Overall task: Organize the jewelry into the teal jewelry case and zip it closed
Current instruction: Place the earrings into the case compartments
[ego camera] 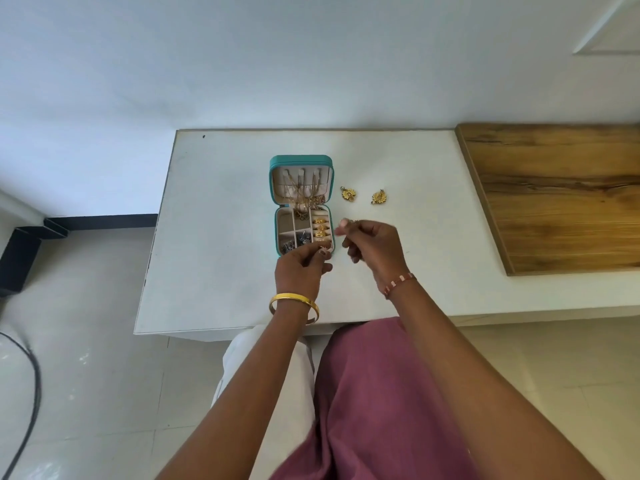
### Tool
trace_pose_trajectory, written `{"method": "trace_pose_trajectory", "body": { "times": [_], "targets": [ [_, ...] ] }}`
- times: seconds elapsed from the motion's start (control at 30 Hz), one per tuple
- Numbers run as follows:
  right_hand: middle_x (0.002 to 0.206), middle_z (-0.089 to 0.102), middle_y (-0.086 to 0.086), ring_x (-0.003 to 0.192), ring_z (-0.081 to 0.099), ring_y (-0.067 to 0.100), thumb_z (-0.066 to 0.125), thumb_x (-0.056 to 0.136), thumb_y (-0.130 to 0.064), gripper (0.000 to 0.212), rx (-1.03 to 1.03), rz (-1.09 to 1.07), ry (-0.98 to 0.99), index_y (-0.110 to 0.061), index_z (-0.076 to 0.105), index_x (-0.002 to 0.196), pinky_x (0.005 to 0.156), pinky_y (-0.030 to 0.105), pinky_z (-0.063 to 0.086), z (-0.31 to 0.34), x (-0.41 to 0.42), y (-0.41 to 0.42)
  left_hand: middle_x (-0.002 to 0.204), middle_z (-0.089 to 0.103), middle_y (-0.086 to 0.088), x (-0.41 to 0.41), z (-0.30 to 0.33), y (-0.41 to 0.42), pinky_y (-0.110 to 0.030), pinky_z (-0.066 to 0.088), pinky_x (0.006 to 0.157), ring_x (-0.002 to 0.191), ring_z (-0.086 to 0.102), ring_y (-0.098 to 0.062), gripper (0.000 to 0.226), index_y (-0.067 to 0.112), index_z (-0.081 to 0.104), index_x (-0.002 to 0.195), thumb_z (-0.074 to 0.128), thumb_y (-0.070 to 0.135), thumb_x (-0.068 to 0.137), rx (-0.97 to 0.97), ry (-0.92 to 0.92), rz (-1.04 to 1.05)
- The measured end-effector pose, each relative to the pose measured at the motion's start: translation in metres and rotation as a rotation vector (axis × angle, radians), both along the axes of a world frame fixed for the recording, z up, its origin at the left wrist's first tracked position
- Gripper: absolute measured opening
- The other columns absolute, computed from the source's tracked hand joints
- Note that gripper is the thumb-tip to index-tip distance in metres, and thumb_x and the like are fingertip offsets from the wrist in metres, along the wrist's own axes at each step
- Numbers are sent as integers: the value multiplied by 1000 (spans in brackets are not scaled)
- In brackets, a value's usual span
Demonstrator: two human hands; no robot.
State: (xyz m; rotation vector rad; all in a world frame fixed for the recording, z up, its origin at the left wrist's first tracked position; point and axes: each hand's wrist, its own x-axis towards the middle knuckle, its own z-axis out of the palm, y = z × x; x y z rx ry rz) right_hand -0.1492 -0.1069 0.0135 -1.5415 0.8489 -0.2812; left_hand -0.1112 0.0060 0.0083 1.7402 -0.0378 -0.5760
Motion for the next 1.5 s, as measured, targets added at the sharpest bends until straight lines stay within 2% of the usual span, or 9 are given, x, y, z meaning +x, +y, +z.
{"method": "trace_pose_trajectory", "body": {
  "times": [0.1,0.2,0.3,0.43,0.7,0.83,0.9,1.2,1.5],
  "targets": [
    [66,62,8,50,52,12,63,84,-11,17,-202,-92,81,3,69,92,53,27,51,-16,14,-19,88,65,-7,3,-6,5,-16,54,66,50,61,3,21,1,64,106,53,2,88,-19,60,55],
    [92,68,17,73,58,22,63,83,-6,19,-457,-30,253,-3,68,101,79,29,49,-36,24,-36,88,66,-9,6,-7,9,-15,54,64,53,63,-2,20,1,64,105,54,3,88,-47,92,82],
    [105,63,20,94,61,29,60,85,-5,23,-619,102,335,-4,66,107,85,25,42,-49,29,-41,89,66,-9,10,-7,10,-15,54,64,64,64,-11,19,1,64,104,54,4,88,-60,100,99],
    [104,60,22,96,59,32,56,87,-3,17,-757,178,372,1,67,100,81,30,44,-52,31,-40,82,67,-7,13,-9,10,-15,54,62,58,64,-5,15,4,63,100,54,3,87,-72,120,111],
    [89,70,15,82,63,24,63,83,-6,10,-643,58,156,-1,69,89,72,22,44,-31,22,-17,89,66,-9,18,-5,19,-24,54,71,71,65,-15,7,9,59,93,57,6,87,-41,128,148],
    [86,70,12,74,58,13,65,81,-9,10,-566,149,62,-2,69,88,63,12,41,-12,30,4,84,66,-10,28,-5,35,-20,56,65,74,65,-21,9,5,63,93,60,5,84,-36,118,241],
    [86,70,13,75,58,14,67,81,-10,10,-545,214,55,-2,69,85,65,17,42,-9,39,13,84,66,-11,34,-4,39,-18,56,63,79,63,-25,9,6,65,90,61,4,83,-41,92,289],
    [95,70,16,88,63,29,62,85,-15,15,-581,332,206,-2,69,91,79,34,52,-19,88,25,89,72,-15,75,-3,16,-44,55,83,83,68,-30,16,5,72,93,64,11,80,148,12,250],
    [98,70,15,89,63,29,58,88,-17,20,-654,348,254,-5,69,100,76,31,49,-27,96,26,103,70,-14,87,-6,7,-26,47,82,91,64,-27,21,6,69,102,59,11,84,365,-106,113]
  ]
}}
